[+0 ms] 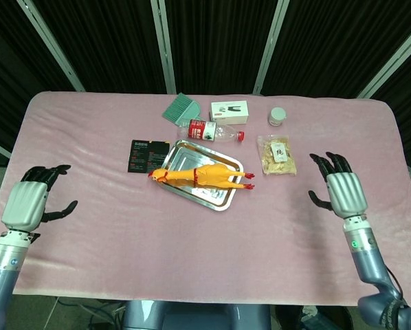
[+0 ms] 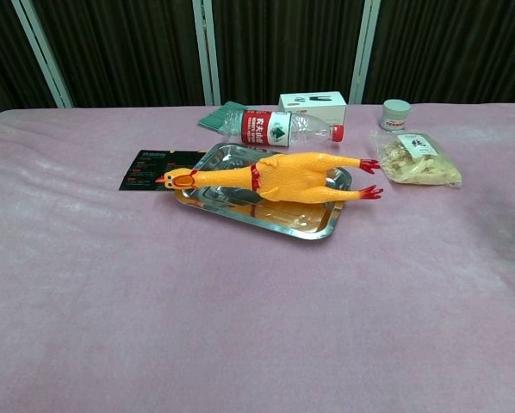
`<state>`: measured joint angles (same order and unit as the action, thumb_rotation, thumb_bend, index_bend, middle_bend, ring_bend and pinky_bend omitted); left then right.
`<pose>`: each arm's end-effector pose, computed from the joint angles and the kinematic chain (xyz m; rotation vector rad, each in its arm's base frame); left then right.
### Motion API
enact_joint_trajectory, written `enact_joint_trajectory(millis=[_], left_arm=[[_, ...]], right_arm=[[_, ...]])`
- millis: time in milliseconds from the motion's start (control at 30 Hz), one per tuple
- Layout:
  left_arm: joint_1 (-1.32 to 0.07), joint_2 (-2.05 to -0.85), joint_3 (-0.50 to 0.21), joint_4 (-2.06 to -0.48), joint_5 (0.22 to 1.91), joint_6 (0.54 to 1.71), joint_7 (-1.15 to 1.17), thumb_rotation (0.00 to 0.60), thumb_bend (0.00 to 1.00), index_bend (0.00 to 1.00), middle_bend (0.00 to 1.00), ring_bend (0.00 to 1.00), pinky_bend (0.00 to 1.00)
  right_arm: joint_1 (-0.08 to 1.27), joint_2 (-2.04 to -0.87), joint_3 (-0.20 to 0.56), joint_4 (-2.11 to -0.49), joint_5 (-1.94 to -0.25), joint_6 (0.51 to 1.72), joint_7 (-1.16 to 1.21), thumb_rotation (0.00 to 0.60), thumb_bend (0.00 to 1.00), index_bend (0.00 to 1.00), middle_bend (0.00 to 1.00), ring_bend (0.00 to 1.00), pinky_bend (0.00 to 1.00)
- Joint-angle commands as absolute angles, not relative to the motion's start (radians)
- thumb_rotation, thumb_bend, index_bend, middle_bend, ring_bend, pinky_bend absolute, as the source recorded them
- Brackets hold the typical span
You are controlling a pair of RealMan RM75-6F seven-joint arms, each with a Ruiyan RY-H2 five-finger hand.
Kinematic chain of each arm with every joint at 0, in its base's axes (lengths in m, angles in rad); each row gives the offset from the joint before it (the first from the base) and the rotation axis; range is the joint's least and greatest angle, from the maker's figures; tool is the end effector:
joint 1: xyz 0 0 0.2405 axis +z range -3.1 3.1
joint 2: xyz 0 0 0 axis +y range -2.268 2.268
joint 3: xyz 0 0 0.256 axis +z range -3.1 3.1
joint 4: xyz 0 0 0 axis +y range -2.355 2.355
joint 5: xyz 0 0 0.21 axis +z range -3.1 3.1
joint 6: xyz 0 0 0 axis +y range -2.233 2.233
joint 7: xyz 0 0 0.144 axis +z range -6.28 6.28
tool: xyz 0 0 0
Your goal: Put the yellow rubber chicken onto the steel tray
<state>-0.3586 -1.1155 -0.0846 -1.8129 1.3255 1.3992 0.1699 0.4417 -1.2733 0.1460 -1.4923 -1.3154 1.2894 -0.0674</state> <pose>-0.2330 0.2551 0.1423 -1.4658 -0.8886 -1.0158 -0.2558 -0.3071 0.1170 1.4867 -0.8394 1.0138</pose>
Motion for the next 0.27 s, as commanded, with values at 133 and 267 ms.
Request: enact_joint_trajectory(millis=[133, 267], left_arm=[[-0.281, -1.125, -0.044, -1.804, 1.373, 1.483, 0.148, 0.6, 0.22, 0.19, 0.26, 0.23, 0.17], [-0.233, -1.126, -0.015, -1.795, 1.408, 1.53, 0.142, 0.6, 0.22, 0.19, 0.26, 0.23, 0.16]], right_arm=[[0.303, -1.226, 0.065, -1.537, -1.395, 1.455, -0.102, 0.6, 0.32, 0.1, 0.22, 0.09, 0.09], [0.24, -1.225, 0.036, -1.553, -1.427, 1.529, -0.102, 0.6, 0.32, 0.1, 0.22, 0.09, 0.09]])
